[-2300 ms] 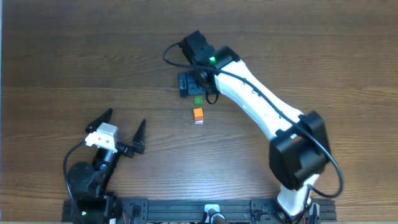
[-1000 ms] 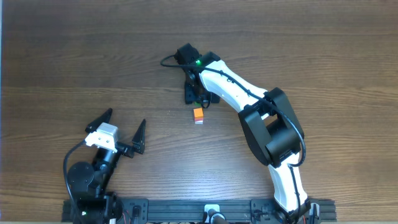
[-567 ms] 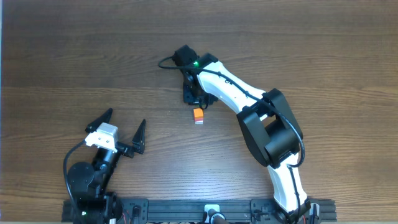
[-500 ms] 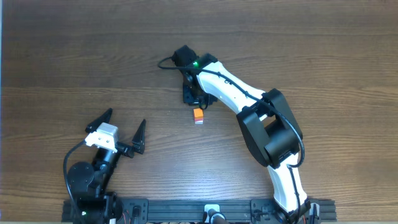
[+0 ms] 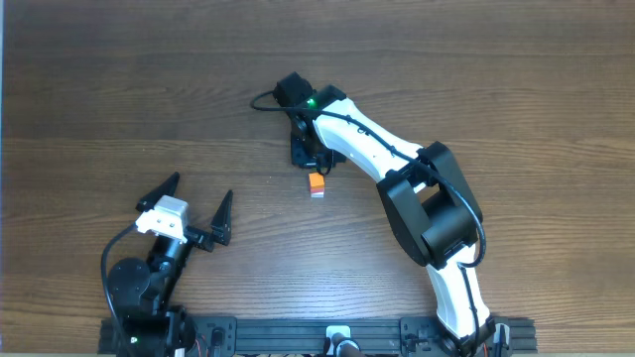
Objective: Stack Cubes
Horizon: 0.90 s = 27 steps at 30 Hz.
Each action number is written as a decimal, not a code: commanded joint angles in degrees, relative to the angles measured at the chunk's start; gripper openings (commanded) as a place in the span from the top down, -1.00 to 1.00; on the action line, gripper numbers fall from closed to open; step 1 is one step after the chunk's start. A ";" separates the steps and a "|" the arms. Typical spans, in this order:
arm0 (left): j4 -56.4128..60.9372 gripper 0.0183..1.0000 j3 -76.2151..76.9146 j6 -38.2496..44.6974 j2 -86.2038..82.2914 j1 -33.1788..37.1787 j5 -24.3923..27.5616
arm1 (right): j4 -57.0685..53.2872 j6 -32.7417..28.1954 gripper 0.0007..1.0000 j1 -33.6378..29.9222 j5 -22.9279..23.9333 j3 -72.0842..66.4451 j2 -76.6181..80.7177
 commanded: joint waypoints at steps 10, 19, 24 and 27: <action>-0.09 -1.00 -0.24 0.68 -0.31 -0.33 0.55 | -3.02 0.35 0.73 -0.76 2.62 2.16 -7.37; -0.09 -1.00 -0.24 0.68 -0.31 -0.33 0.55 | -3.72 0.39 0.89 -0.74 3.58 2.16 -14.53; -0.09 -1.00 -0.24 0.68 -0.31 -0.33 0.55 | -7.76 1.73 0.92 0.94 4.24 2.14 -17.94; -0.09 -1.00 -0.24 0.68 -0.31 -0.33 0.55 | -11.06 3.19 0.92 2.80 4.22 2.14 -19.12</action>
